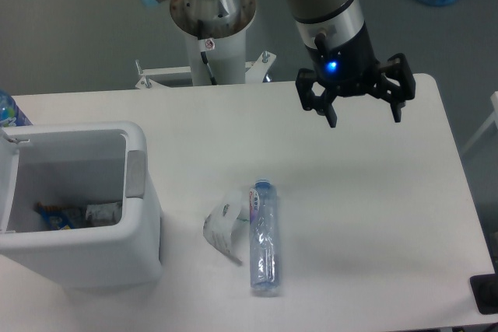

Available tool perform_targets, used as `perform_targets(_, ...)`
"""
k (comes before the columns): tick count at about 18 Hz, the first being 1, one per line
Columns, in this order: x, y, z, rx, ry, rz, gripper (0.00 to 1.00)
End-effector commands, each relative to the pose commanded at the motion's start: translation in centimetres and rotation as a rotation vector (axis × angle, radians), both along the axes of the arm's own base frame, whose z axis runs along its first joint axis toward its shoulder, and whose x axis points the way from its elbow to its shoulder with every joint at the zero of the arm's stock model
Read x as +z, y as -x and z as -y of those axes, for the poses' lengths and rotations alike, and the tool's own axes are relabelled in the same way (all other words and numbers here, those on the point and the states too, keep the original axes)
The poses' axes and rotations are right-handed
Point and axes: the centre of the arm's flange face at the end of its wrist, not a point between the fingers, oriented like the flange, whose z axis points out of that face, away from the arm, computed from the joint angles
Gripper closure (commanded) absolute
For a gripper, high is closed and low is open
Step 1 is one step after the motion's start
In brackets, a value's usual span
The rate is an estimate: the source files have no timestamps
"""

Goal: Place the trash in the trash can
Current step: 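Move the open gripper over the crumpled white tissue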

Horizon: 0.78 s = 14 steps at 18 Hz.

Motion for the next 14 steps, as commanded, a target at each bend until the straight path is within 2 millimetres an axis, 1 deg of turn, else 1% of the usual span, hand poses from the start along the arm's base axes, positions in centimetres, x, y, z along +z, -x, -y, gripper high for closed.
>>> perform_targets(4,0.0,-0.1,-0.2,-0.003,-0.003,0.002,0.00)
perform_targets(8,-0.1,-0.5,-0.7,0.009,-0.027,0.005,0.00)
perform_targets(12,-0.7,-0.6,-1.2,0.056,-0.067,0.027,0.00)
perform_targets(14,-0.9,-0.7,-1.6,0.047,-0.098,0.052,0.00)
